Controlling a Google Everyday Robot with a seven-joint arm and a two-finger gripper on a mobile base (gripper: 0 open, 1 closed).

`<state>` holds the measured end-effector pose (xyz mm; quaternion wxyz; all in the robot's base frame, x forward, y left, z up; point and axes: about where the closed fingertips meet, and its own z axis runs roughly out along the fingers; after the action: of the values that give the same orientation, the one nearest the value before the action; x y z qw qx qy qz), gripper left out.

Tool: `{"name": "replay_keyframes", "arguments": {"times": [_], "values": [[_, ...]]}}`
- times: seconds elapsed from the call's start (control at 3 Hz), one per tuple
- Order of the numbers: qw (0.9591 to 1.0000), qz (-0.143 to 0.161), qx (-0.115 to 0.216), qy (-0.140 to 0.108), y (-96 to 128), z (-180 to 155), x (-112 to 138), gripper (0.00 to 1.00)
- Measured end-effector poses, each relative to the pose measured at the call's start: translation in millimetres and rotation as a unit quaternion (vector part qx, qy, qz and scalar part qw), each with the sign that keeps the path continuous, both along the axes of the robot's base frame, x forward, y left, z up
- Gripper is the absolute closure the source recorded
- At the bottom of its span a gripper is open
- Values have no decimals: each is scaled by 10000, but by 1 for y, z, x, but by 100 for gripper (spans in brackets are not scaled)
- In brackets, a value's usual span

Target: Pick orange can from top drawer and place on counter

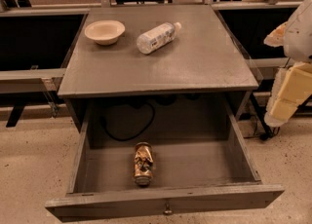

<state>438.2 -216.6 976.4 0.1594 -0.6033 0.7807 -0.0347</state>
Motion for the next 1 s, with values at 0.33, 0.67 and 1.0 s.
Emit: {"name": "replay_keyframes", "arguments": {"times": [0.33, 0.67, 1.0], "values": [[10000, 0, 0, 0, 0, 0, 0, 0], [9984, 333, -367, 260, 5, -21, 9, 0], [9913, 1077, -665, 353, 26, -42, 0, 0]]}}
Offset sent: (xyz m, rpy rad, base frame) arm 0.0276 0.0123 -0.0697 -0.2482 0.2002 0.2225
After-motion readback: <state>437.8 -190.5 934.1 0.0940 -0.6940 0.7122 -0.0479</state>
